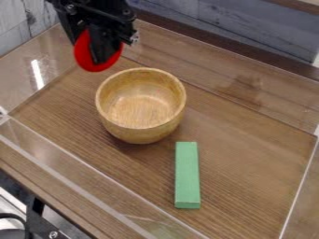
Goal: Move the red object to the left
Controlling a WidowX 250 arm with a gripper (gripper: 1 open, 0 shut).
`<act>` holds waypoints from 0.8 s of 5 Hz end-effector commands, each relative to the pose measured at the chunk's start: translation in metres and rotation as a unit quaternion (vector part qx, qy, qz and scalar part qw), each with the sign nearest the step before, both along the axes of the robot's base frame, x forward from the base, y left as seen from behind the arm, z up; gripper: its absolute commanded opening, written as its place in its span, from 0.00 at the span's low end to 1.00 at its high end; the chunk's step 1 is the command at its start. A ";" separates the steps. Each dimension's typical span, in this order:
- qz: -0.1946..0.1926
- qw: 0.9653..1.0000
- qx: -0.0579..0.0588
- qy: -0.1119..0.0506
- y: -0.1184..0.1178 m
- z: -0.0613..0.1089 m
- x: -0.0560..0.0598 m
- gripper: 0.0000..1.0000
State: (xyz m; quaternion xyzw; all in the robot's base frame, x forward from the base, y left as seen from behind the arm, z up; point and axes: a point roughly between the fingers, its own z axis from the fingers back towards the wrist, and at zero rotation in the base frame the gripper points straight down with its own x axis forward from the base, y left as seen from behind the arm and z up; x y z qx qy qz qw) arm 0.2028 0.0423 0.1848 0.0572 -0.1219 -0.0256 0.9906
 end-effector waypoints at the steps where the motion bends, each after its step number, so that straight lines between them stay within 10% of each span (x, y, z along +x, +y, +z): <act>1: 0.016 1.000 0.003 -0.022 -0.002 0.017 0.007 0.00; 4: 0.008 1.000 -0.001 -0.019 -0.003 0.033 0.016 0.00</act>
